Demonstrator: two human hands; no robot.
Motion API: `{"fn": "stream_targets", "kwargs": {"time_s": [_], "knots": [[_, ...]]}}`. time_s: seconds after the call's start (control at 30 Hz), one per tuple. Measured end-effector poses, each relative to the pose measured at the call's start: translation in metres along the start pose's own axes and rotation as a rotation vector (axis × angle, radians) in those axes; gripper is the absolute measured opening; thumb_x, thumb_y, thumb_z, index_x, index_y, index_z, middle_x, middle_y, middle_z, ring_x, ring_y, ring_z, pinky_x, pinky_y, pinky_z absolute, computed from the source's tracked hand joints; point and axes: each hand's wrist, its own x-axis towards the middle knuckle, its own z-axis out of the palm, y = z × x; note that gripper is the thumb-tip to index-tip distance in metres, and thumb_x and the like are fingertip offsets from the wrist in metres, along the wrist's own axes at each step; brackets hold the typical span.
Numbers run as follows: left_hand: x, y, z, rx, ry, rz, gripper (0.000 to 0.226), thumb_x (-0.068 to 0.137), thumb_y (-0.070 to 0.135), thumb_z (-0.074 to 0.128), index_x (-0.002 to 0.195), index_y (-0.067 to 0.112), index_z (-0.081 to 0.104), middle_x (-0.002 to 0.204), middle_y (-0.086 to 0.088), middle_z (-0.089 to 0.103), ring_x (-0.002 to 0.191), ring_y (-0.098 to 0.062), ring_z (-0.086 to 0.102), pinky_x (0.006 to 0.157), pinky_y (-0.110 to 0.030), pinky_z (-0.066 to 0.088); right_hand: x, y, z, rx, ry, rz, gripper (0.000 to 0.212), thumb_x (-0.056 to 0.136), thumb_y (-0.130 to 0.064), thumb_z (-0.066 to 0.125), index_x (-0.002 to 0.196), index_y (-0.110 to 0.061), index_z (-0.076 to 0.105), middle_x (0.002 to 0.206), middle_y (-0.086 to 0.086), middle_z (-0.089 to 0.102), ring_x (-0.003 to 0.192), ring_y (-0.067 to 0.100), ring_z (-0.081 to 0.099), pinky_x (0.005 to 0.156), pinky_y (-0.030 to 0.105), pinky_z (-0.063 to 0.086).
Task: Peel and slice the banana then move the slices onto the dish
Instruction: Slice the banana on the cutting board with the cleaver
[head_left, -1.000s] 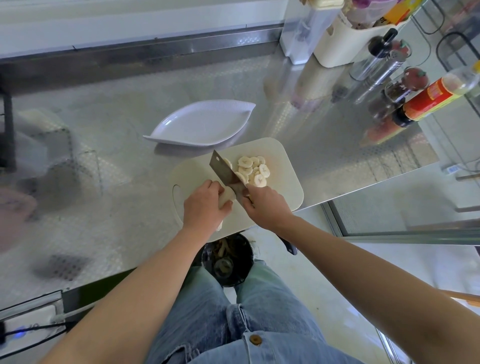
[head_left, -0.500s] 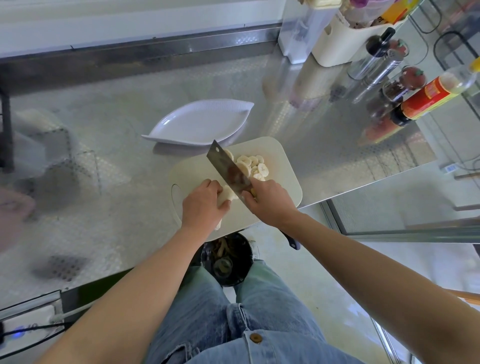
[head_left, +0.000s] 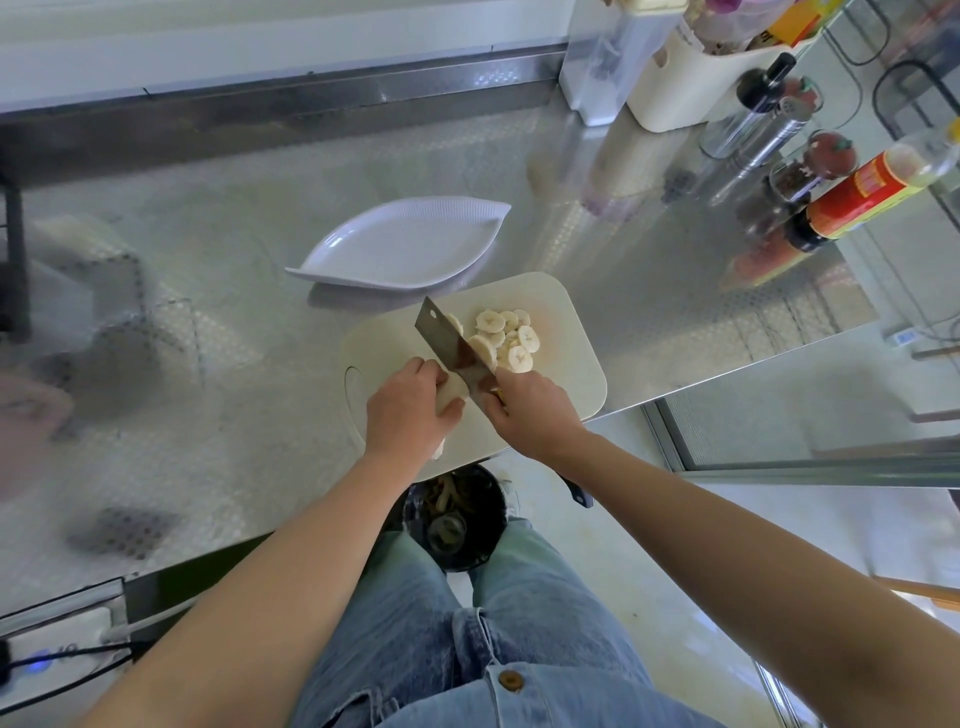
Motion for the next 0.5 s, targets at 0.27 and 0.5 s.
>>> {"fn": "stream_targets", "kwargs": {"time_s": [0.27,0.5], "knots": [[-0.001,0.000,0.000,-0.017,0.010,0.005,0.029,0.080,0.039,0.068,0.097,0.016,0.061,0.094,0.002,0.058,0.081,-0.021,0.058,0.062,-0.033,0.045,0.007,-0.003,0.010,-0.009,-0.060,0.048,0.026,0.098,-0.031,0.041,0.082,-0.011,0.040,0.075,0.006,0.047,0.068,0.026,0.046,0.060,0.033,0.034],[-0.011,-0.007,0.000,-0.028,-0.001,-0.019,0.047,0.077,0.051,0.068,0.107,0.018,0.052,0.099,0.006,0.056,0.082,-0.018,0.057,0.064,-0.030,0.043,0.003,0.000,0.000,0.000,0.002,0.024,0.037,0.098,-0.034,0.041,0.068,-0.012,0.036,0.059,0.001,0.037,0.060,0.027,0.044,0.054,0.032,0.030]]}}
